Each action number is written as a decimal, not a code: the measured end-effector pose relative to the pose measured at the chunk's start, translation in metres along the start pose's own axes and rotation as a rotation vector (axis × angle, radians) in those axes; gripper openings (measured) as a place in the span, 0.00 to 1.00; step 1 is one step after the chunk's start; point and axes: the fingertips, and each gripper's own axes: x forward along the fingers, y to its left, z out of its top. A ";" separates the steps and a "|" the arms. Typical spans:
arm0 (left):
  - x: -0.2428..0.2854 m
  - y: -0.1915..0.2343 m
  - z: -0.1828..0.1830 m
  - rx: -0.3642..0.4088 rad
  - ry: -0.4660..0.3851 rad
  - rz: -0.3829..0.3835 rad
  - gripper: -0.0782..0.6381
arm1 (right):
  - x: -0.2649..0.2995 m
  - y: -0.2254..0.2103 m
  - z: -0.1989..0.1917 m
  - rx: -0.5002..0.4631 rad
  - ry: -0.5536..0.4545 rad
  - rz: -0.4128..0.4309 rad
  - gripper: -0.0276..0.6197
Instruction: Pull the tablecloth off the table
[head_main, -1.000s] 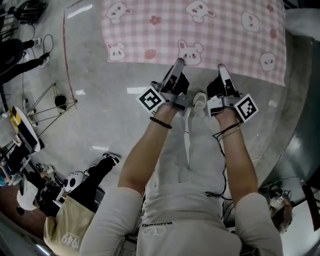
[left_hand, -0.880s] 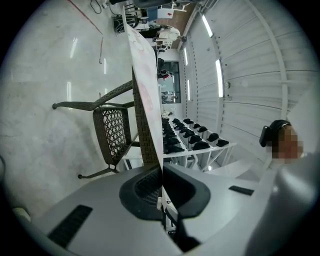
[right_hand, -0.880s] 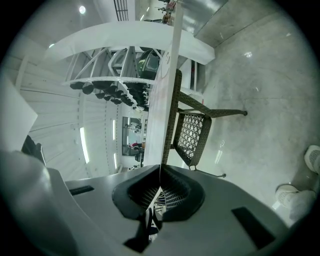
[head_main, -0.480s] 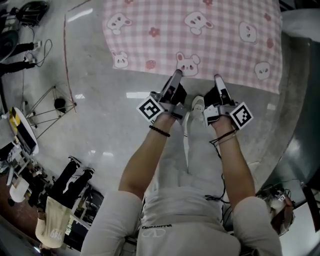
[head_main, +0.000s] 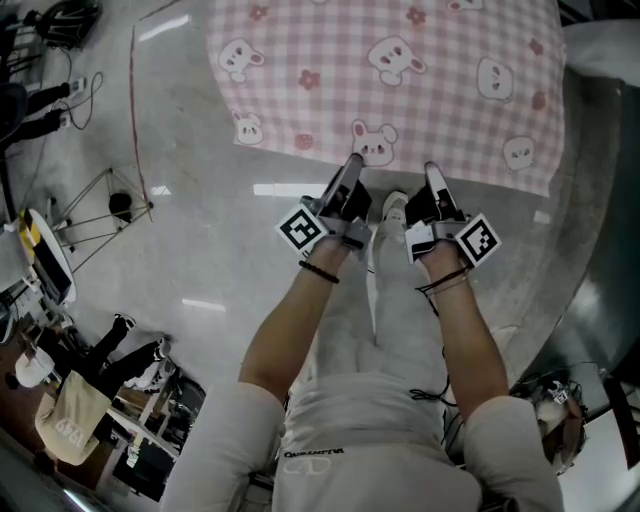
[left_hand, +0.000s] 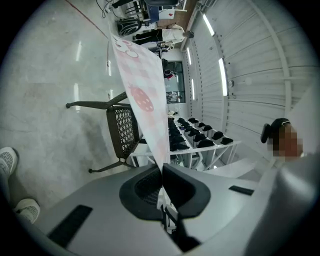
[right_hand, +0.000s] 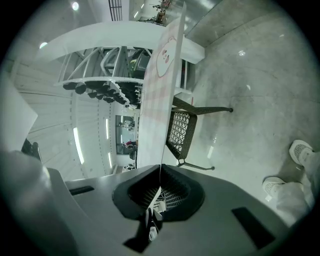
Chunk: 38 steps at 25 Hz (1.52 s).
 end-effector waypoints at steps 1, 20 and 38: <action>0.000 0.001 0.000 -0.003 -0.001 0.009 0.11 | 0.000 0.000 0.000 0.003 0.003 -0.007 0.06; 0.003 0.004 -0.002 -0.021 0.000 0.053 0.11 | 0.002 -0.002 0.005 0.020 0.044 -0.055 0.06; 0.003 0.014 0.000 -0.103 0.054 -0.057 0.11 | -0.002 0.005 -0.001 -0.100 -0.018 -0.073 0.06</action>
